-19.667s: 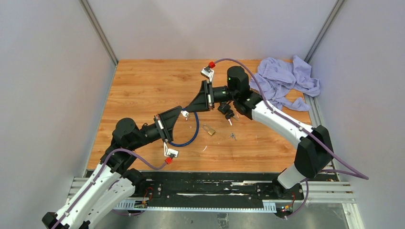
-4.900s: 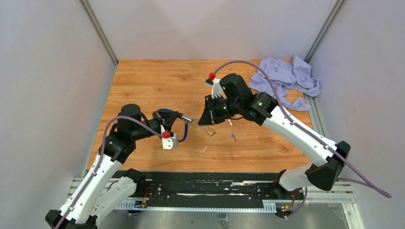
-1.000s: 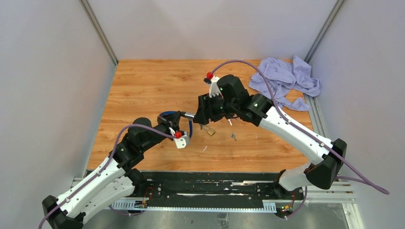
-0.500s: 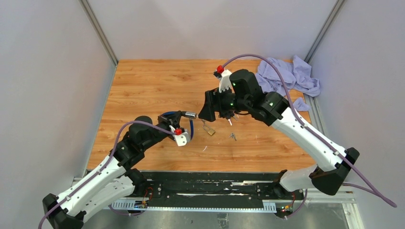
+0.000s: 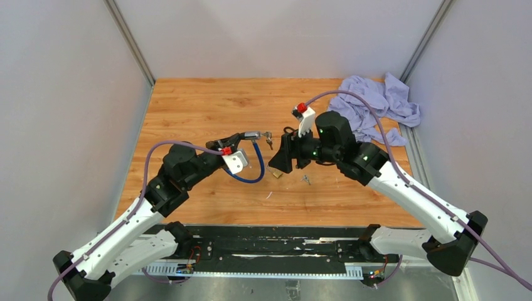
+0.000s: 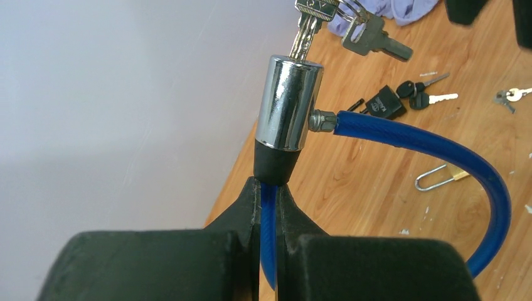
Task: Unlock with the key
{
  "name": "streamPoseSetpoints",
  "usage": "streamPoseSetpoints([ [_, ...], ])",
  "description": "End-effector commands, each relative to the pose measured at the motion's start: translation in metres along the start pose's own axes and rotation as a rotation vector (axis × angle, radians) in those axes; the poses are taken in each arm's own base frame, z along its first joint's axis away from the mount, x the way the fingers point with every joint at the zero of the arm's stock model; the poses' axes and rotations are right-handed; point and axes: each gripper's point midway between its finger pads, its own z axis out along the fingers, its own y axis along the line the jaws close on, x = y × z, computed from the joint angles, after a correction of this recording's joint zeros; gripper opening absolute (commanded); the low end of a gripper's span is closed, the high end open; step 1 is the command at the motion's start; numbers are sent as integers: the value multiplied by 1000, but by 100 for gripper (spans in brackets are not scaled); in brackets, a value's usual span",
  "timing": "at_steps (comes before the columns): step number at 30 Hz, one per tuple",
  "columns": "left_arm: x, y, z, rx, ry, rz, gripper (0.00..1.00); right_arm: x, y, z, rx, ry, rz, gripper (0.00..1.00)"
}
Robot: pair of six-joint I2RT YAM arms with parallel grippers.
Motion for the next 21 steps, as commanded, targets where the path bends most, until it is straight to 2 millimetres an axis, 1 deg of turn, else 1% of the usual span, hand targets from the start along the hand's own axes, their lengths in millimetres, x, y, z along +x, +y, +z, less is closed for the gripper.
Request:
streamPoseSetpoints([
  [1, -40, 32, -4, -93, -123, -71, 0, -9, 9, 9, -106, -118, -15, 68],
  [5, -46, 38, -5, -108, -131, -102, 0, -14, 15, 13, -175, -217, -47, 63],
  [6, -46, 39, -5, -111, -132, -106, 0, -12, 14, 16, -184, -233, -48, 62],
  [7, -47, 40, -6, -112, -134, -109, 0, -15, 16, 16, -195, -258, -53, 61],
  [9, -51, 41, -7, -112, -145, -121, 0, -13, 16, 20, -201, -270, -54, 58],
  [13, -54, 41, -7, -107, -152, -141, 0, -13, 24, 28, -226, -283, -78, 57],
  [15, -55, 43, -7, -111, -153, -153, 0, -12, 27, 32, -234, -288, -91, 54],
  [17, -57, 46, -8, -118, -157, -163, 0, -10, 27, 36, -232, -288, -95, 50],
  [21, -61, 48, -10, -122, -163, -179, 0, -8, 24, 40, -223, -299, -104, 46],
])
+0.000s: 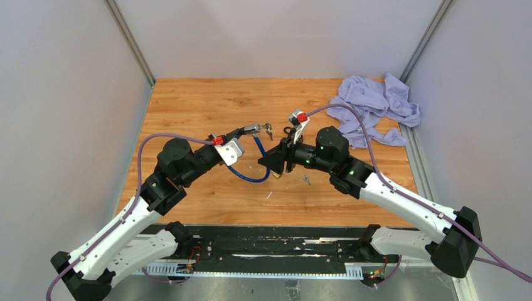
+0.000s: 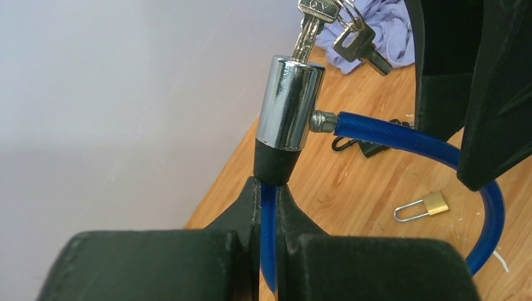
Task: Unlock with the key
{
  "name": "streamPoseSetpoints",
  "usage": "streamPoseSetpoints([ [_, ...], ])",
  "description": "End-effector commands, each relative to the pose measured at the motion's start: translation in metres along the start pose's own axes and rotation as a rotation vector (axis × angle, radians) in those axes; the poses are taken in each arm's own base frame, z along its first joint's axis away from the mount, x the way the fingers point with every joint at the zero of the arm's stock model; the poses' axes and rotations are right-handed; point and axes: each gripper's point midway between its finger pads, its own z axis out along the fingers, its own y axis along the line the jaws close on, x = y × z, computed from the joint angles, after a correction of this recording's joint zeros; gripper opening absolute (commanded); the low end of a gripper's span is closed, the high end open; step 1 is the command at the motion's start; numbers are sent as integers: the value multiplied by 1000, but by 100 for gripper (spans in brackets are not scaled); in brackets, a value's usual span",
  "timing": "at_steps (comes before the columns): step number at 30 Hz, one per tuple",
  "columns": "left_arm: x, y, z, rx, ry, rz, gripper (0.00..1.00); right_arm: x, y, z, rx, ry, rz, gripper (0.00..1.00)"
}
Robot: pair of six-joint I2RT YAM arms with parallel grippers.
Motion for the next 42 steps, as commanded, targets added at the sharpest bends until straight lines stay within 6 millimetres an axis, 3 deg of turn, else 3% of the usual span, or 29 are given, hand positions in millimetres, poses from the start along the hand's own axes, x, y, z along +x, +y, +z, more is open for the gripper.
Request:
streamPoseSetpoints([
  [1, -43, 27, -6, -75, -120, -29, 0, -2, 0, 6, -4, -45, -38, 45],
  [6, -45, 27, -8, -72, -126, -43, 0, -3, -1, 3, 3, -70, -59, 29],
  [12, -50, 16, -11, -21, -151, -74, 0, -6, 6, -3, -25, -102, -113, 1],
  [14, -50, 11, -12, 3, -153, -90, 4, -8, 6, -6, -15, -106, -142, 1],
  [15, -51, 9, -12, 15, -154, -99, 10, -8, 6, -9, -15, -105, -157, 1],
  [17, -49, 6, -13, 27, -147, -118, 40, -7, 6, -12, -12, -96, -188, 0],
  [18, -50, 5, -14, 27, -150, -130, 50, -6, 6, -14, -13, -93, -206, 0],
  [19, -48, 4, -15, 25, -146, -145, 54, -5, 5, -16, -9, -87, -219, 1],
  [30, -23, -25, -21, 131, -47, -191, 60, 4, 9, -31, -32, -58, -293, 1],
  [35, -18, -48, -18, 291, -18, -230, 61, 5, 16, -35, -67, -49, -315, 1],
  [42, -23, -40, -11, 329, -45, -314, 61, 4, 27, -45, -113, -41, -348, 0],
])
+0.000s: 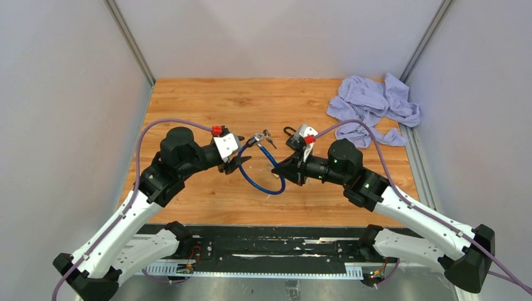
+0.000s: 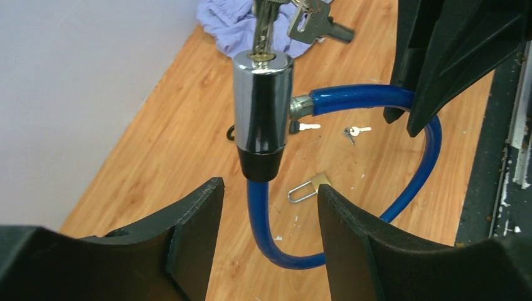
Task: Unlock with the key
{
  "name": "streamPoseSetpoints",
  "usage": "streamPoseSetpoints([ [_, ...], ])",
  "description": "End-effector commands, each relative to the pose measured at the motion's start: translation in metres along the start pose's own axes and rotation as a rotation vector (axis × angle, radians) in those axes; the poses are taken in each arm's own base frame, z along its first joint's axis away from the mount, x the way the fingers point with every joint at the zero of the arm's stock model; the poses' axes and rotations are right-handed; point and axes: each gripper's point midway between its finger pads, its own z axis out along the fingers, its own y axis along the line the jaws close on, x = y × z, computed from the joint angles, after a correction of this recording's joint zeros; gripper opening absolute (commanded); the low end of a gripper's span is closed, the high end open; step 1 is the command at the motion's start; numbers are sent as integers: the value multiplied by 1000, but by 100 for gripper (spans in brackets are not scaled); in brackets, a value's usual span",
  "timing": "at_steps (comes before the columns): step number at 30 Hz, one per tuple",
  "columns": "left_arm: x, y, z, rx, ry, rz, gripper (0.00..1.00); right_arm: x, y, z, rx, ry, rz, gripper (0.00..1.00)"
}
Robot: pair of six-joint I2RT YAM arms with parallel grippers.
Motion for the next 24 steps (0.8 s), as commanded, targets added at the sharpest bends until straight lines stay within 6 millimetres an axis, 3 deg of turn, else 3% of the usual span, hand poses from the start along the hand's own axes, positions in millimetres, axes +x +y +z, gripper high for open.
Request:
streamPoseSetpoints([
  [1, -24, -5, -6, 76, -85, -39, 61, -25, 17, -10, -64, -78, -73, 1],
  [10, -34, -43, -3, 330, -113, -111, 53, -29, 26, -14, -106, -88, -86, 1],
  [19, -25, -33, 0, 279, -65, -96, 46, -28, 29, -16, -121, -89, -93, 1],
  [24, -18, -19, -3, 191, -48, -62, 54, -26, 30, -17, -129, -81, -91, 1],
])
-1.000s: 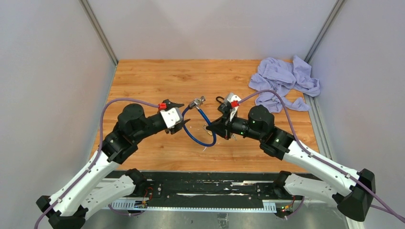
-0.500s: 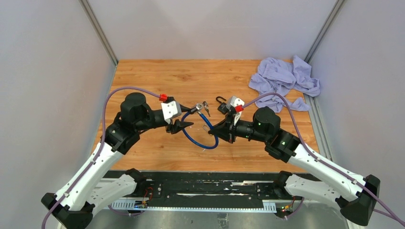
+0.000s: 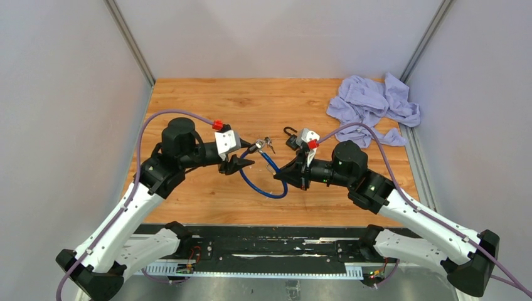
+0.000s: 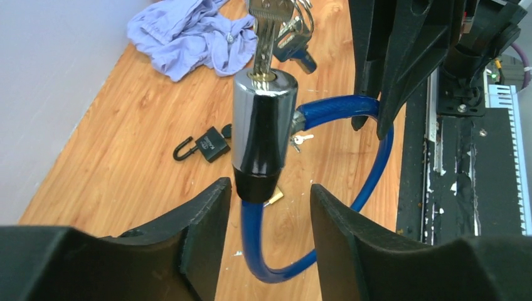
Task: Unlock with the key
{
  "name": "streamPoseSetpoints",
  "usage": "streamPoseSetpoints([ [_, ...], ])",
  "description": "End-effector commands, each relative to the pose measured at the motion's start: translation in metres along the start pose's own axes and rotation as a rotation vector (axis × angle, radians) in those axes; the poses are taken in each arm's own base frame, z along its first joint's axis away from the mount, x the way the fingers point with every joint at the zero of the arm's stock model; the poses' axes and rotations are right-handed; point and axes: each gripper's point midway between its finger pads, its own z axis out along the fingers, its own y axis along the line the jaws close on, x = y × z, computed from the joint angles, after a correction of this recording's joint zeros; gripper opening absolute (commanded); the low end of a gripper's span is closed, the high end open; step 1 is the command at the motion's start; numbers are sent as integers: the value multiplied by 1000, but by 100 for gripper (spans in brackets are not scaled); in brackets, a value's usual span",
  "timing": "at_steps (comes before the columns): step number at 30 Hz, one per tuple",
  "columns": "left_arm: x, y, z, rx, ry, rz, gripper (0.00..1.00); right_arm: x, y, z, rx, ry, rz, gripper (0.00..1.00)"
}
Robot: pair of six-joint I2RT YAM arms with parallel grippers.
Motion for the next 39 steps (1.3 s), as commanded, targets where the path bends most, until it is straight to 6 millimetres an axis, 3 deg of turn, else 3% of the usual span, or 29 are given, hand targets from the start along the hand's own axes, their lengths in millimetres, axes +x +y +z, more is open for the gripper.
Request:
streamPoseSetpoints([
  [1, -5, 4, -8, -41, -13, 35, 57, -27, 12, -2, -45, -91, -66, 1],
  [8, -7, 3, -13, -55, -25, 54, 64, -26, 14, -2, -51, -86, -64, 1],
  [15, 11, -15, -11, 39, 29, 8, 59, -29, 20, -2, -77, -91, -72, 1],
  [23, 8, -11, -8, 40, 34, -2, 42, -27, 25, 0, -96, -84, -75, 1],
  [27, 11, -7, -7, 22, 45, 3, 18, -25, 26, 3, -105, -71, -71, 1],
  [28, 12, -4, -7, 10, 52, 11, 10, -23, 25, 4, -103, -63, -64, 2],
  [30, 13, 1, -9, -14, 62, 39, 1, -19, 21, 6, -78, -41, -38, 15],
  [33, 13, 6, -14, -37, 84, 106, 0, -18, 14, 7, -29, -19, 5, 36],
  [39, 19, 19, -20, -97, 138, 162, 0, -40, 18, -1, -25, -3, 6, 46],
])
